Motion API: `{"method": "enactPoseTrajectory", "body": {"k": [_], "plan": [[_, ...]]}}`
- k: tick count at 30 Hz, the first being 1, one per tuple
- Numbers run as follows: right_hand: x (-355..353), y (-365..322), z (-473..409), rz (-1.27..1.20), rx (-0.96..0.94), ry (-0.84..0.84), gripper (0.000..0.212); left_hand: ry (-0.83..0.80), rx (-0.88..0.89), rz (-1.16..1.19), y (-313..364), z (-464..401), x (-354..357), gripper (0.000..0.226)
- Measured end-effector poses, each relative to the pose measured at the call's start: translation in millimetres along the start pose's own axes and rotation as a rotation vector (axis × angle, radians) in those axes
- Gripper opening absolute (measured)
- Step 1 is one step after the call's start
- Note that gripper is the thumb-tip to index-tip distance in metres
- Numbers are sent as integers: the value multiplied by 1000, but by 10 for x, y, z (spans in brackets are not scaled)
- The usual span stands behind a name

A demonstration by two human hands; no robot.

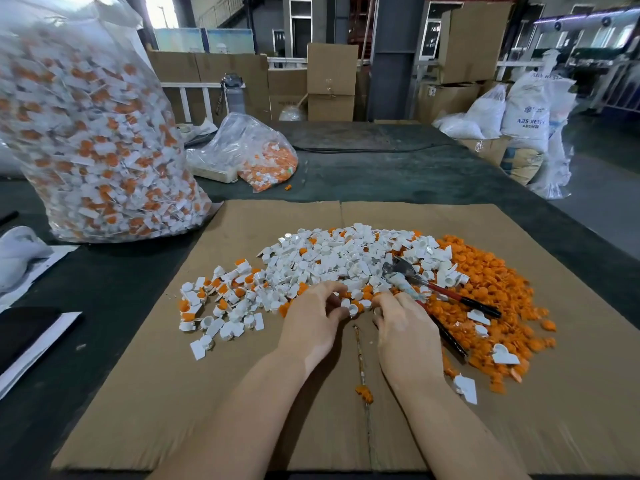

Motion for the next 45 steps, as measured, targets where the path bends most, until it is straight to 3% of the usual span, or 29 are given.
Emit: {"method": "enactPoseTrajectory", "body": {"k": [6,11,16,28,34,45], "plan": [[-19,1,0,-42,-5,21,24,-18,21,43,-31,23,-27,30],[-6,-79,-21,-58,-77,-5,27,0,11,79,-38,26,-49,8],[61,-129,-71,22,-105,-80,17,27,5,107,-55,43,-61,15],[28,-54,-53,1,-44,-37,12,45,-74,294,-18,8,53,16],[46,-62,-49,15,-64,-65,7,71,-48,267,-1,71,53,24],[17,-108,-51,51,-92,-40,9,89,-56,237,-34,64,35,10]]}}
Point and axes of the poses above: each hand's wrist, its own z-axis away from the middle knuckle, its own x-axis out of the palm, y = z × x, the point moved 9 cm from there along -z, towards the middle knuckle, and after that the axes turned 8 degrees about -x, right-handed, at the moved point
